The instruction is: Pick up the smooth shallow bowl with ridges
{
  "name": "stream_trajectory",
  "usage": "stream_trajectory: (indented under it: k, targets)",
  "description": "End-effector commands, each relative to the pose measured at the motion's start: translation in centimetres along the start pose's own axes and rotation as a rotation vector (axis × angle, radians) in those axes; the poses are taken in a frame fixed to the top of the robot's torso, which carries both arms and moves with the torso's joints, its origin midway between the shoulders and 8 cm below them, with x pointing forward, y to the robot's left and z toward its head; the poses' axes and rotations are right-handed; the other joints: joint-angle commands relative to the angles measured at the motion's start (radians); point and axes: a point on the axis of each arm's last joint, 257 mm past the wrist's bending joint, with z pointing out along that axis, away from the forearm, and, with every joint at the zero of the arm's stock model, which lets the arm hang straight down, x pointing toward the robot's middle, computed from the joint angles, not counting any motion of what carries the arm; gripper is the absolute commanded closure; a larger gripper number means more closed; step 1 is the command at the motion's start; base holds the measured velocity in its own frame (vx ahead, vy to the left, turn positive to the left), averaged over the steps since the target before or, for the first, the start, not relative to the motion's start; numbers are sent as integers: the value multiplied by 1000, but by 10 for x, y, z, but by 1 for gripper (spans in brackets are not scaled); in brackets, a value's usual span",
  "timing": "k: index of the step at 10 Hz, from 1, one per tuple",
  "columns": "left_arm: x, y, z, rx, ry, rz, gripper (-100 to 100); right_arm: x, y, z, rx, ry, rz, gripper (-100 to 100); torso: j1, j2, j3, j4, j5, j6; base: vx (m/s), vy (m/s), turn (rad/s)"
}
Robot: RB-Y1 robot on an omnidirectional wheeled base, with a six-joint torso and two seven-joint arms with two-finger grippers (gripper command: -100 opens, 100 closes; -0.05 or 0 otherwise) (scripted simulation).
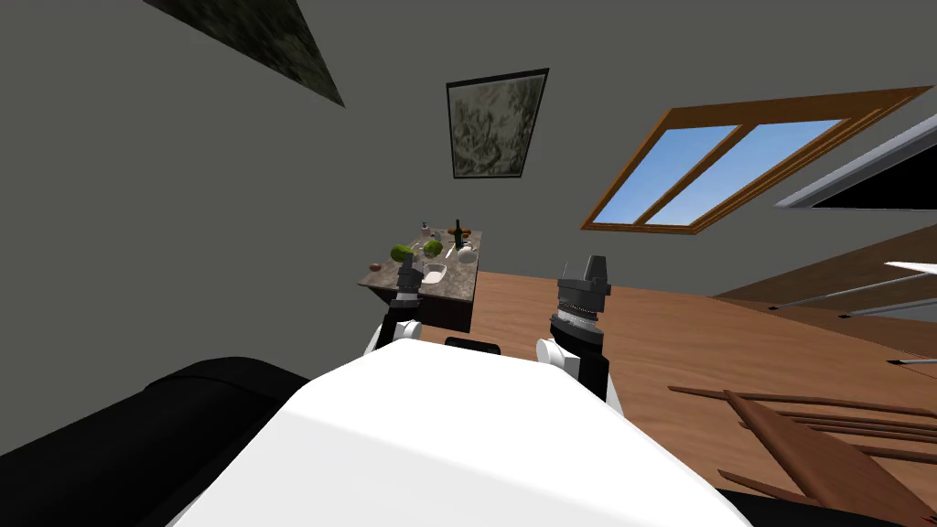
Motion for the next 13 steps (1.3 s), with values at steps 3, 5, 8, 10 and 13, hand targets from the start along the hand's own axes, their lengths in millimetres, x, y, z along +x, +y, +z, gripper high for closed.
stream_trajectory:
  k: [3, 5, 8, 10, 13]
  targets:
    - [0, 14, 3, -57, 57, 46, -100, 0, 0, 0, 0, 0, 0, 0, 0, 1, 0, 0, 0, 0, -9, -1, -57]
    - [-3, 24, 6, -101, 69, 65, -100, 0, 0, 0, 0, 0, 0, 0, 0, 1, 0, 0, 0, 0, -14, -4, -69]
    - [-9, 35, 9, -154, 71, 80, -100, 0, 0, 0, 0, 0, 0, 0, 0, 1, 1, 0, 0, 0, -15, -6, -53]
    - [-13, 41, 10, -183, 69, 87, -100, 0, 0, 0, 0, 0, 0, 0, -1, 1, 0, 0, 0, 0, -14, -8, -61]
    - [-22, 52, 13, -240, 57, 96, -100, 0, 0, 0, 0, 0, 0, 0, 0, 1, 1, 0, 0, 0, -14, -7, -57]
